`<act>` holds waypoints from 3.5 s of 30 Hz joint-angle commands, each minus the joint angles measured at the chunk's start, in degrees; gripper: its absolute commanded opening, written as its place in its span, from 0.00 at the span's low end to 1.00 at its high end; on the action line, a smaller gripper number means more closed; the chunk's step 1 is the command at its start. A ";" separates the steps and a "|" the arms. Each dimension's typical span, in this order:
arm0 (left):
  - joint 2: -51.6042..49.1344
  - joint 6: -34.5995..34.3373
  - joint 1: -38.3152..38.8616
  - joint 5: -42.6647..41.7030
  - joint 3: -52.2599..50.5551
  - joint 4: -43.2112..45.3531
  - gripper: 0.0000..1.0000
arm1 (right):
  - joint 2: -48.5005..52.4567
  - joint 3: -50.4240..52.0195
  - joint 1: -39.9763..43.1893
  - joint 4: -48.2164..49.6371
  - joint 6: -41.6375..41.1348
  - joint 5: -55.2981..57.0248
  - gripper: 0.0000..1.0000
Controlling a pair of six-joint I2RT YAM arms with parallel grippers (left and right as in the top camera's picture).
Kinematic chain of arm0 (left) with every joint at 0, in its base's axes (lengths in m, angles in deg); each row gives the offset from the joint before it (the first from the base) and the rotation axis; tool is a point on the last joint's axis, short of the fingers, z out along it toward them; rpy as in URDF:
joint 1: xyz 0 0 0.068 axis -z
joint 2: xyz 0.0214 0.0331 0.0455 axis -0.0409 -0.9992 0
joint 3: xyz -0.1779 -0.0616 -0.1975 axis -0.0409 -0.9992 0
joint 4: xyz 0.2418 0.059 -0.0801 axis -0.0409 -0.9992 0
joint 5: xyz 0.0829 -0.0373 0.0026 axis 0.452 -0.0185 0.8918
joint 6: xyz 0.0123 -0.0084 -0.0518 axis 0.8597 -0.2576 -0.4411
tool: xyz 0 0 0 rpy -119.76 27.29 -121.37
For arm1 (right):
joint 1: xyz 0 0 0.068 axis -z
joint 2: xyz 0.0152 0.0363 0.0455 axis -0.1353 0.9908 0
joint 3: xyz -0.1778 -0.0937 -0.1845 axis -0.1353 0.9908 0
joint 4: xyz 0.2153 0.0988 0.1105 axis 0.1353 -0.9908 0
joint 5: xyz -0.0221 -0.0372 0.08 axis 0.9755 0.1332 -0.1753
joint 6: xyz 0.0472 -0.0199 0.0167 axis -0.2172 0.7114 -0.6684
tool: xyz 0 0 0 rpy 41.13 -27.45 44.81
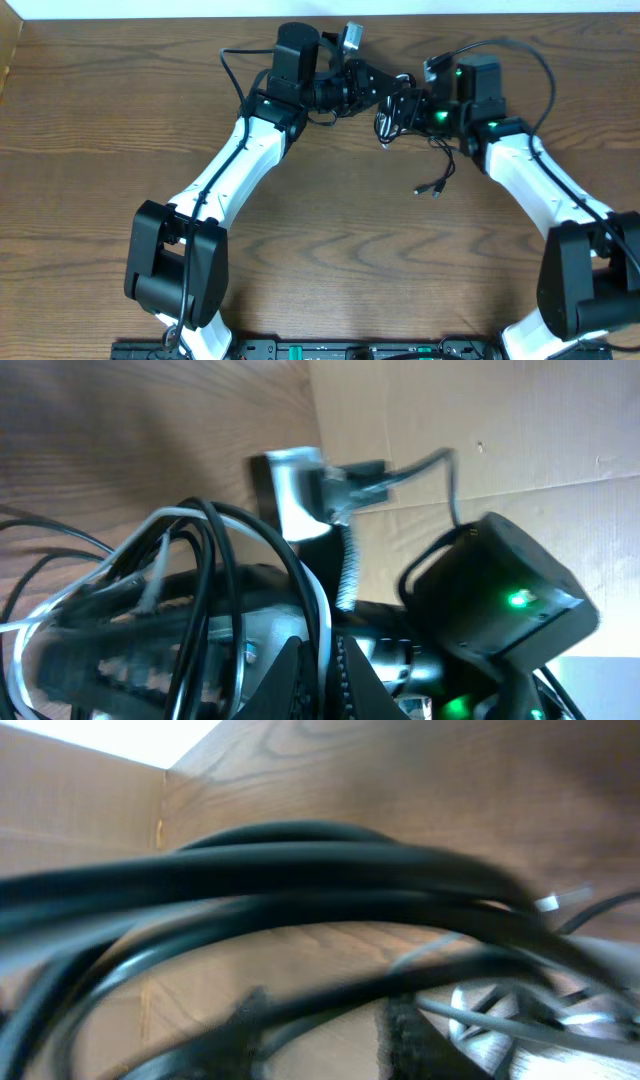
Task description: Untangle cables
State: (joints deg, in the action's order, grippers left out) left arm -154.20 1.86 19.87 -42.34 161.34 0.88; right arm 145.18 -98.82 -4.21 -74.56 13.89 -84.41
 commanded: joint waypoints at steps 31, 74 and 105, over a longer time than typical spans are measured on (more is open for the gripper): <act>-0.96 21.97 0.20 46.03 0.04 -33.70 0.08 | -33.05 -0.79 25.68 -25.40 14.80 -6.62 0.01; 6.23 -7.34 0.20 4.61 0.26 20.59 0.08 | -17.16 -0.79 8.90 -25.46 27.85 -1.66 0.74; 6.23 0.52 -0.50 5.84 0.26 17.88 0.08 | -5.03 -0.79 2.01 -13.81 13.22 13.88 0.01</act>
State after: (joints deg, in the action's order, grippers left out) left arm -149.44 -4.76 20.05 -36.77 161.08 20.25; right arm 141.03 -98.82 -2.84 -87.78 29.45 -75.86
